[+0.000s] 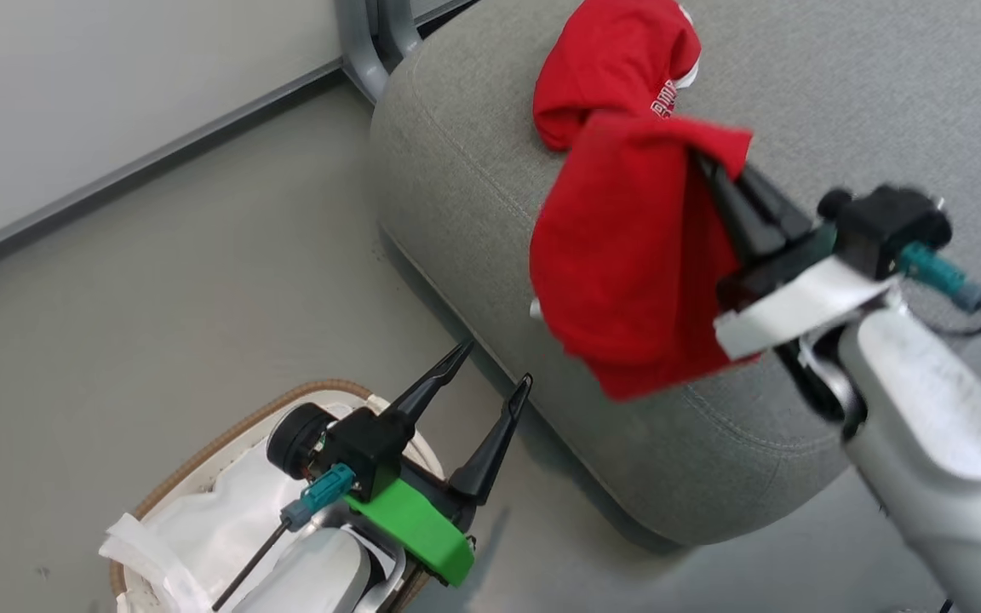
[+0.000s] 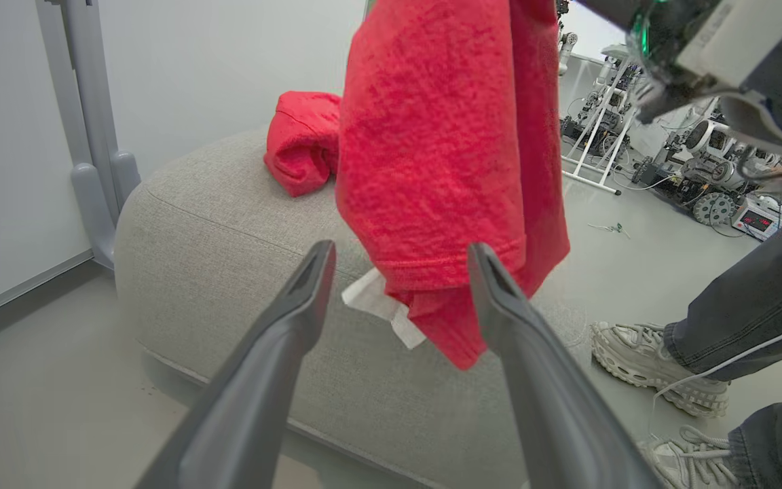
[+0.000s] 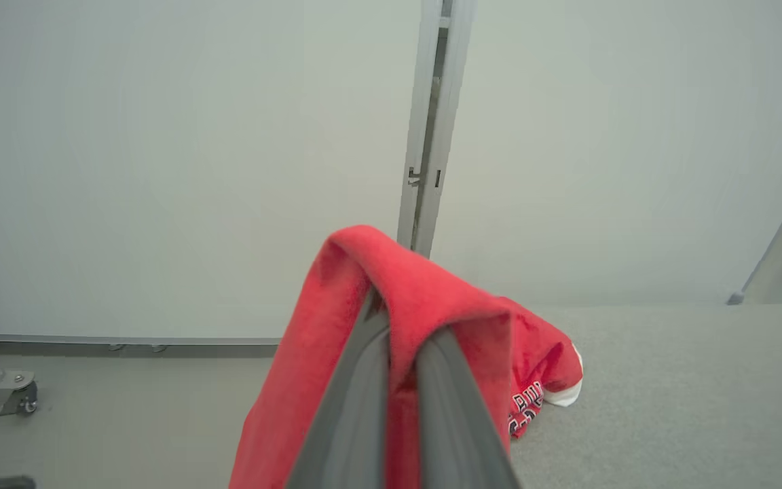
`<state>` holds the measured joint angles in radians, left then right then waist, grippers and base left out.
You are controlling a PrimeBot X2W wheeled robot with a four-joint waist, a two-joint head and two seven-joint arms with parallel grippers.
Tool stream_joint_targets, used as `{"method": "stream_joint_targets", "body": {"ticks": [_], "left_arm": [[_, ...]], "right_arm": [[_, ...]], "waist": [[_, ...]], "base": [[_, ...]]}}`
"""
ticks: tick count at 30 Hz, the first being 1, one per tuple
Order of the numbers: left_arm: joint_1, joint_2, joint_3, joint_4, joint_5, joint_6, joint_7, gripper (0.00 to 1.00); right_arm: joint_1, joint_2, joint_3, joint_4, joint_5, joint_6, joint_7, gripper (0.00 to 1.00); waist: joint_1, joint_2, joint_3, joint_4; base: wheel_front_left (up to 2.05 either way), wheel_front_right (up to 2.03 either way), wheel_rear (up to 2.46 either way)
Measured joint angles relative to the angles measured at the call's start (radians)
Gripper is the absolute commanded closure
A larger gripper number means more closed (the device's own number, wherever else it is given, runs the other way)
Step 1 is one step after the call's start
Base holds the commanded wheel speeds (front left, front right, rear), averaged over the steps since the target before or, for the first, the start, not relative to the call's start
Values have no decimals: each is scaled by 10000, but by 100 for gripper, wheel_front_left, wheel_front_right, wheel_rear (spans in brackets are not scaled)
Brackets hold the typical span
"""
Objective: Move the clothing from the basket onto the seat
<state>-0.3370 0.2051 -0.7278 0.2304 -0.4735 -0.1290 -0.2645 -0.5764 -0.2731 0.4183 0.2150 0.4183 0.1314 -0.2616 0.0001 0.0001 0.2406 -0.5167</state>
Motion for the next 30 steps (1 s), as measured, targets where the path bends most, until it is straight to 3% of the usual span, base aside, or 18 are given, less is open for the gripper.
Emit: {"method": "stream_joint_targets", "body": {"ticks": [9, 14, 20, 24, 30], "left_arm": [[-1096, 245, -606, -73, 40, 0, 0, 0], [-1563, 251, -767, -130, 40, 0, 0, 0], [-2009, 242, -763, -198, 90, 0, 0, 0], [-2208, 194, -552, -261, 184, 0, 0, 0], [-2266, 157, -297, -316, 282, 0, 0, 0]], "right_arm": [[-4207, -1705, 332, 765, -362, 0, 0, 100], [-5533, -2362, -221, 2217, -604, 0, -2, 100], [-5855, -2717, -1386, 4556, -1264, 2, -2, 100], [-5786, -2849, -2815, 6086, -2096, 0, -4, 100], [-5250, -2301, -4395, 7264, -3064, 0, -15, 100]], "waist": [[1, 0, 1269, 564], [1, 0, 1931, 1105], [1, 0, 2720, 1768], [1, 0, 3257, 2222], [1, 0, 3956, 2802]], "base": [[0, 0, 0], [0, 0, 0], [0, 0, 0], [0, 0, 0], [0, 0, 0]]}}
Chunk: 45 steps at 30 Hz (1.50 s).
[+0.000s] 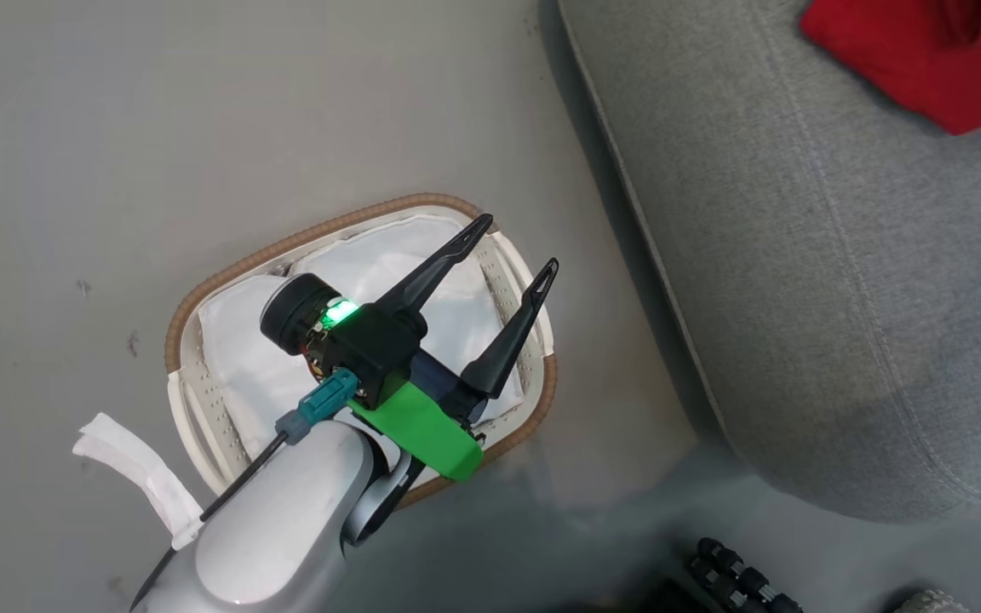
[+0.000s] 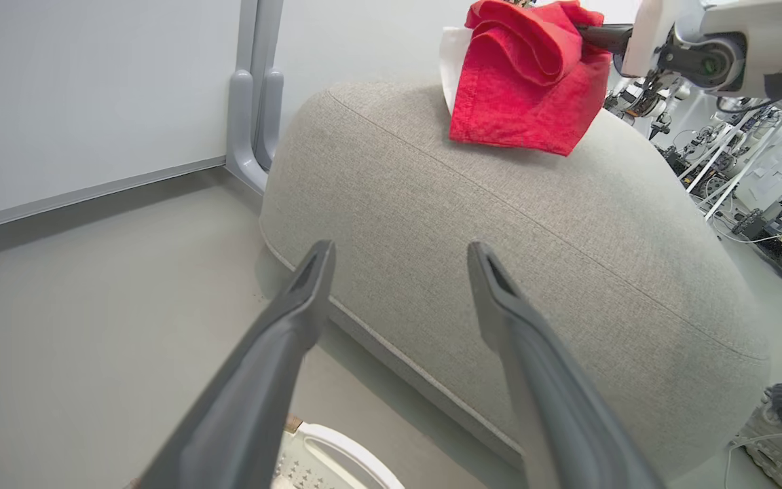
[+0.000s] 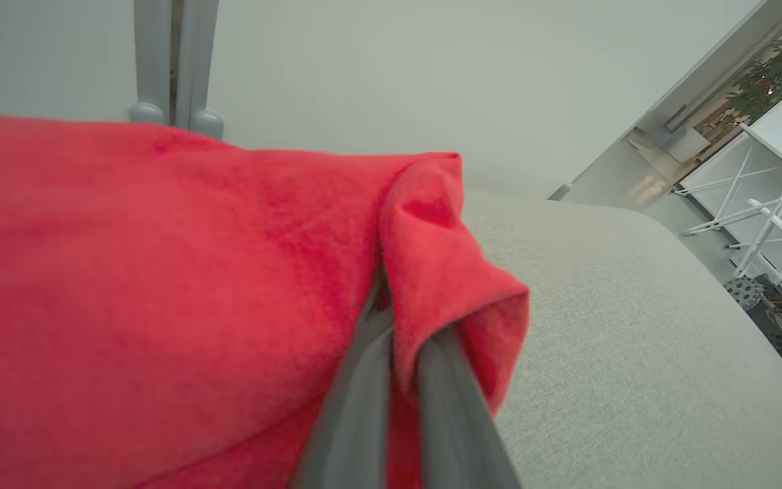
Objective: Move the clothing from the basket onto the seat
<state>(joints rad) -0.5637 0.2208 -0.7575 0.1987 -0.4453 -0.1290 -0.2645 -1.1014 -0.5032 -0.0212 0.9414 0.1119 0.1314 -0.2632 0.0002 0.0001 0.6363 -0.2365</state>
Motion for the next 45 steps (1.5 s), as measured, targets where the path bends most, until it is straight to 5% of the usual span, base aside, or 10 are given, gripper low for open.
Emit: {"method": "stream_joint_targets", "body": {"ticks": [1, 2, 3, 4, 19, 31, 45], "left_arm": [[-2, 2, -2, -17, 2, 0, 0, 0], [-13, 10, 4, -33, 4, 0, 0, 0], [-26, 17, 25, -40, 12, 0, 0, 0], [-52, 19, 81, -59, 44, 0, 0, 0], [725, -251, 869, 21, 31, 0, 0, 0], [2309, -594, 2485, 71, 560, 0, 0, 0], [4117, -1300, 6034, 650, 2069, 0, 0, 0]], "right_arm": [[95, 180, -217, 36, -142, 0, 0, 87], [199, 351, -445, 6, -226, 0, 0, 57], [285, 476, -587, -59, -280, 0, 0, 2], [427, 600, -755, -186, -360, 0, 0, 0], [3878, 1519, -2034, -2224, -50, 0, 0, 0], [6584, 2236, -410, -4420, 928, 0, 0, 0], [7474, 3795, 1220, -5484, 1492, 0, 0, 0]], "waist": [[0, 0, 92, 88], [0, 0, 179, 171], [0, 0, 236, 231], [0, 0, 295, 303], [-1, 0, -881, 337], [-3, 0, -2776, 307], [-3, 0, -4441, 1373]], "base": [[0, 0, 0], [0, 0, 0], [0, 0, 0], [0, 0, 0], [0, 0, 0], [0, 0, 0], [0, 0, 0]]}}
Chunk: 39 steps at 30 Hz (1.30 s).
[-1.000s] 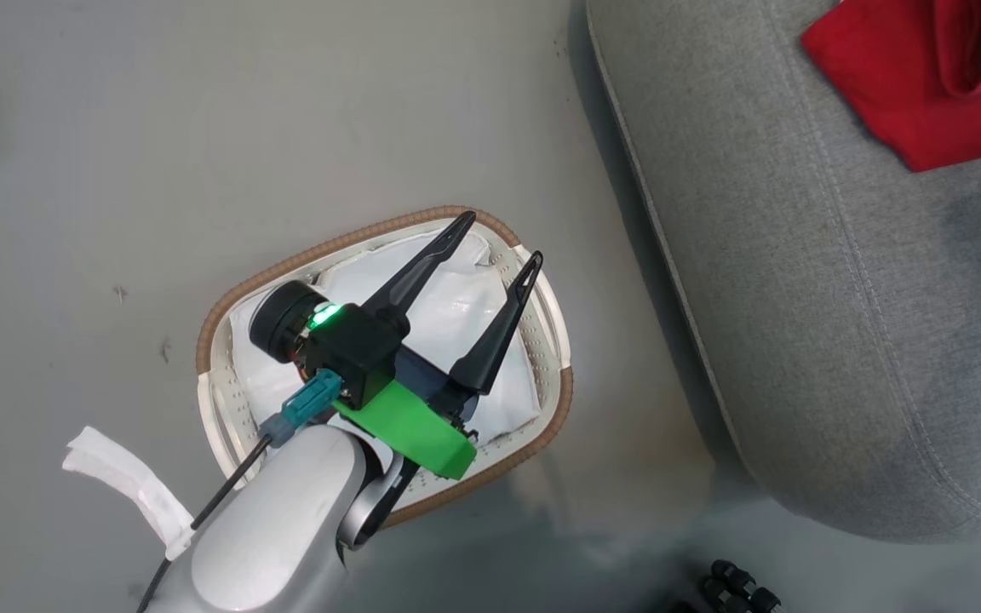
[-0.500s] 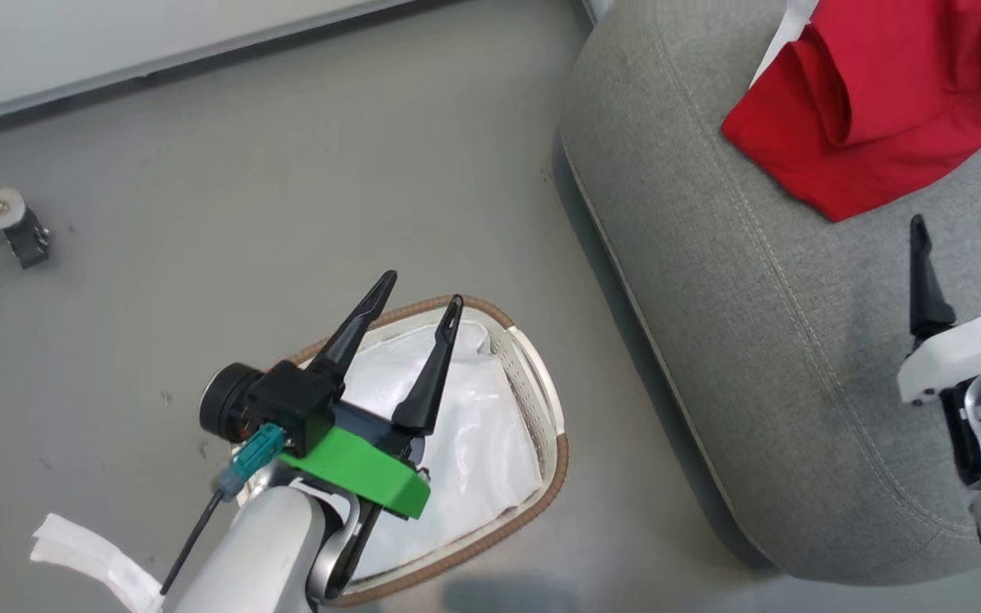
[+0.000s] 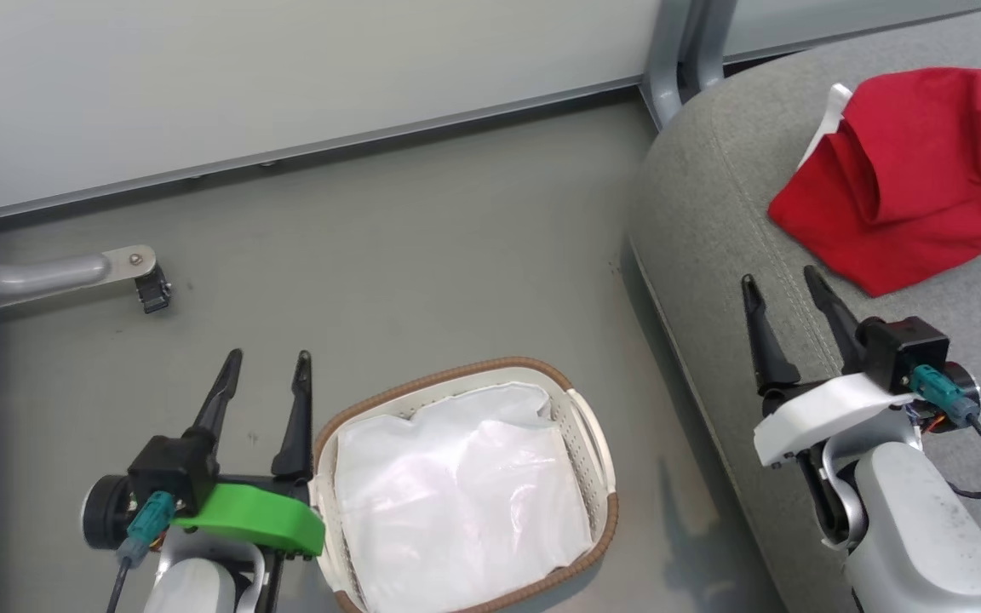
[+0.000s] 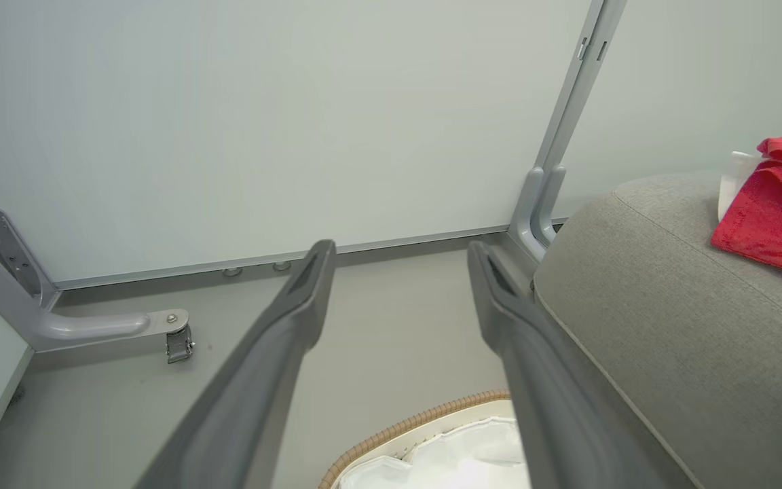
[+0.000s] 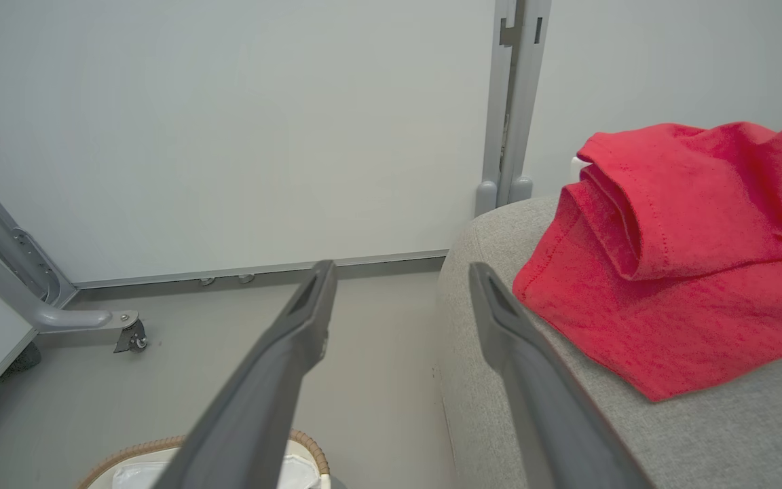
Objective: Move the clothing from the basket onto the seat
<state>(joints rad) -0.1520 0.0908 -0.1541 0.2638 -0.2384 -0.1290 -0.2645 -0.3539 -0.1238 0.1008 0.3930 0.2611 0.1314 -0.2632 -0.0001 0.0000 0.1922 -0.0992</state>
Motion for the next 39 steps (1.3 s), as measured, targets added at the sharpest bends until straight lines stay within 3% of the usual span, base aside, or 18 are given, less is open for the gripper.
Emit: {"method": "stream_joint_targets", "body": {"ticks": [10, 17, 24, 25, 30, 39], "left_arm": [[656, -337, 1802, 688, 702, 282, 0, 0], [1141, -387, 2230, 767, 736, 328, 0, 0], [1439, -397, 2222, 920, -81, 240, 0, 0], [1453, -405, 2209, 947, -84, 236, 0, 100], [1459, -489, 2192, 1323, -186, 236, 104, 100], [1451, -489, 2259, 1220, -1848, 234, 577, 100]], "right_arm": [[484, 533, 445, 245, -276, 0, 0, 0], [1073, 663, 307, 257, -368, 0, 0, 0], [1407, 704, 134, 230, -424, 0, 0, 0], [1426, 709, 121, 249, -424, 0, 0, 100], [1691, 777, 121, 562, -301, 0, 69, 100], [1755, 777, -155, 366, 1379, 0, 529, 100]], "waist": [[0, 0, -623, 761], [0, 0, -932, 971], [0, 0, -1137, 920], [0, 0, -1146, 909], [0, 0, -1160, 911], [0, 0, -1214, 916]], "base": [[0, 0, 0], [0, 0, 0], [0, 0, 0], [0, 0, 0], [0, 0, 0], [0, 0, 0]]}}
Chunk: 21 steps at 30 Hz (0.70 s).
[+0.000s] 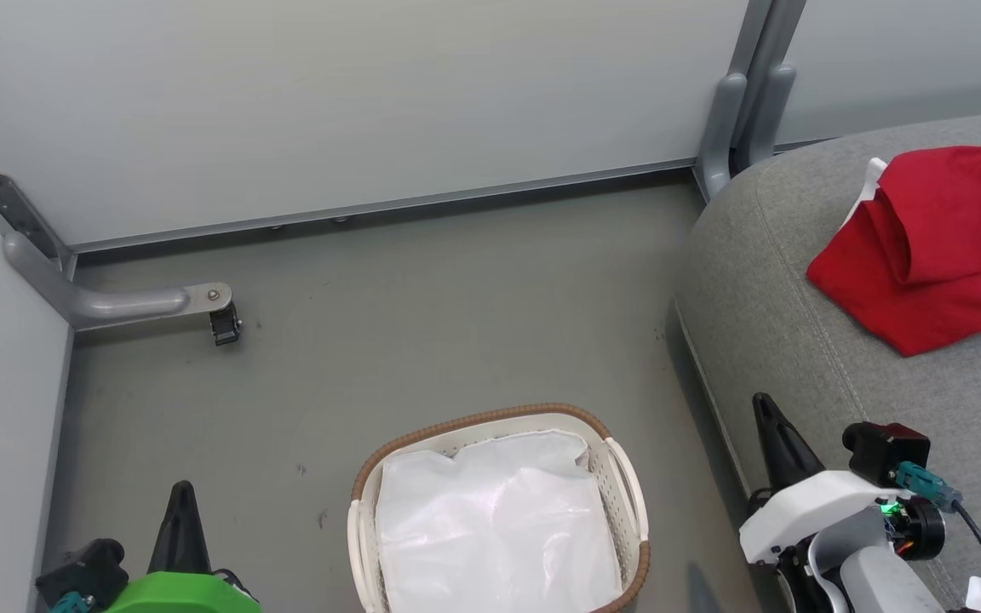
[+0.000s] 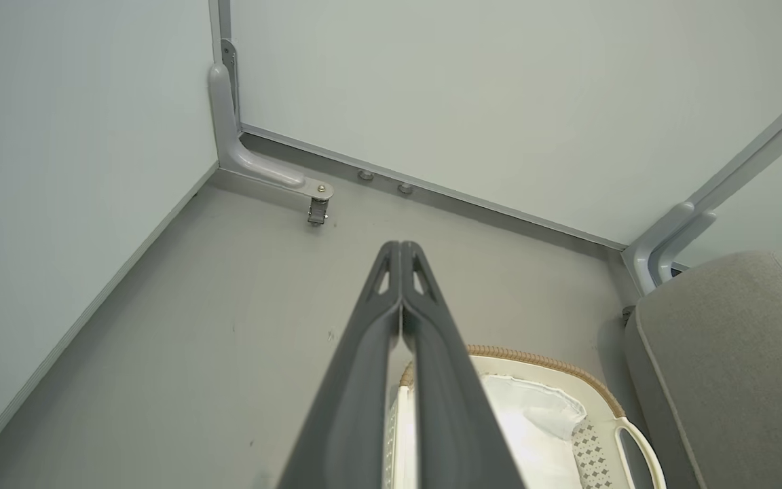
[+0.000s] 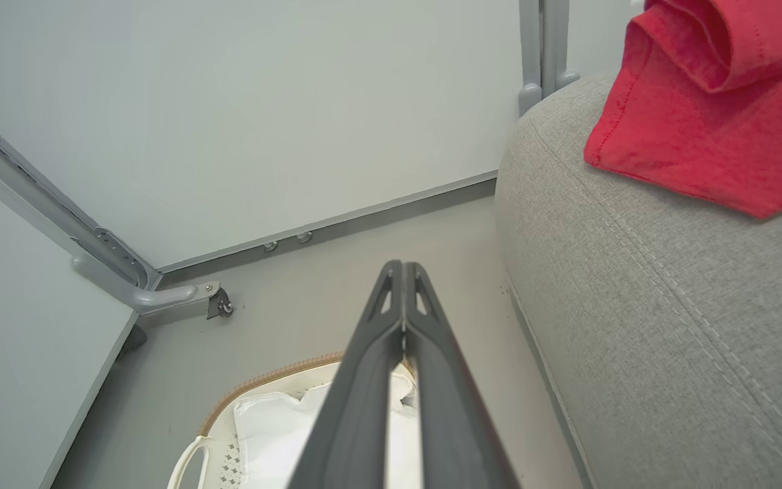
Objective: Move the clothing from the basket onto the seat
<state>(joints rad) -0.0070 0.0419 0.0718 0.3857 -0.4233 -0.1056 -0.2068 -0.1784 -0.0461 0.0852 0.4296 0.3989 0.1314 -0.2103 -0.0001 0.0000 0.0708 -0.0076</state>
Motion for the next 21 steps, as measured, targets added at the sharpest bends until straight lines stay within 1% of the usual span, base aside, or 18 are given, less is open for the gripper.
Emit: {"method": "stream_joint_targets", "body": {"ticks": [10, 21], "left_arm": [[-34, 0, 21, -234, -1624, -12, 420, 100], [-155, 2, 86, -414, -3231, -79, 838, 100]], "right_arm": [[59, 0, -268, -255, 1678, 0, 433, 100], [184, 0, -527, -491, 3275, 0, 872, 100]], "waist": [[1, 0, -58, 6], [1, 0, -121, 13]], "base": [[0, 0, 0], [0, 0, 0]]}}
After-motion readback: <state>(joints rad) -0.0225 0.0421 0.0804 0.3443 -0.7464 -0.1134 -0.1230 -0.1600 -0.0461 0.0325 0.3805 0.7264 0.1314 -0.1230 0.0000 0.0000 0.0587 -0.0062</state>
